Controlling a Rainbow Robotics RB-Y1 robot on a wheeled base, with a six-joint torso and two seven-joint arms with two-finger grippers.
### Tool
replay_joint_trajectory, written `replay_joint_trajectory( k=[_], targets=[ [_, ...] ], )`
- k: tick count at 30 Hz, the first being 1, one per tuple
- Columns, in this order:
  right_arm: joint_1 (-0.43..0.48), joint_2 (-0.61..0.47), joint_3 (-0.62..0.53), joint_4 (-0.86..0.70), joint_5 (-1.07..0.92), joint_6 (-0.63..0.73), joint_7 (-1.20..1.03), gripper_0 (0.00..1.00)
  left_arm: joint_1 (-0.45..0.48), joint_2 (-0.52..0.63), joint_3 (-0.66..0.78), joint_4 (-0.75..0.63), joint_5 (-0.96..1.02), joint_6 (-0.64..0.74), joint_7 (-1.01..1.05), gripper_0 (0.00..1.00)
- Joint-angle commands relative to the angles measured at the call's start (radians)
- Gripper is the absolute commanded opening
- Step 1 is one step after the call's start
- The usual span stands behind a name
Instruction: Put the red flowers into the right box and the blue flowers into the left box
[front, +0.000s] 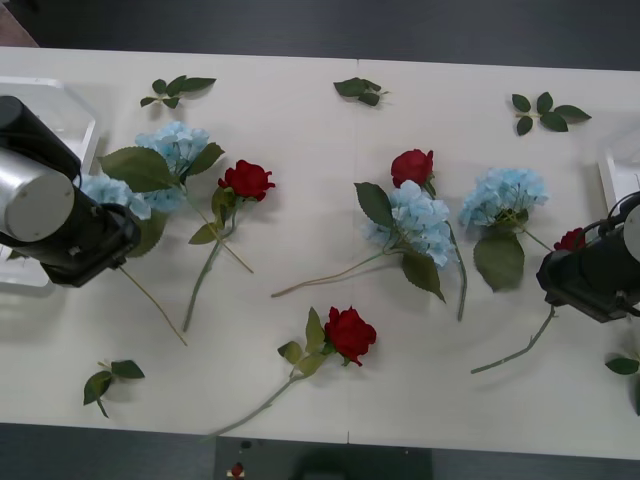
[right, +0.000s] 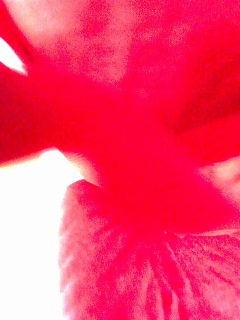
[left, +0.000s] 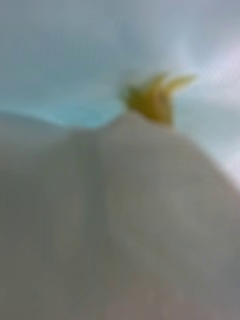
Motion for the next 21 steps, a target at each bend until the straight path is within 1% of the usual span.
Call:
replay_joint_trajectory(
  k=[1,6,10,15,21],
  targets=[
    [-0.028,-0.030,-0.060,-0.127,-0.010,0.099,-0.021,0.00,-0.017,0.006,0.072,-0.070,-0.053,0.014,-0.126,0.00],
    [-0.046,-0.030,-0.128,-0.231,-0.029,0.273,-0.016,0.00,-0.017,0.015,0.165,-0.110,-0.136,-0.022,-0.327,0.00],
    [-0.071,-0.030,-0.197,-0.289,-0.079,0.400,-0.015,0.00,-0.017,0.041,0.239,-0.101,-0.158,-0.078,-0.485,0.00],
    [-0.115,-0.030,-0.290,-0.340,-0.147,0.410,-0.008,0.00,-0.017,0.084,0.323,-0.044,-0.153,-0.136,-0.610,0.00],
    [-0.146,-0.041,-0.396,-0.377,-0.203,0.410,0.002,0.00,-0.017,0.126,0.404,0.071,-0.151,-0.234,-0.732,0.00]
  ],
)
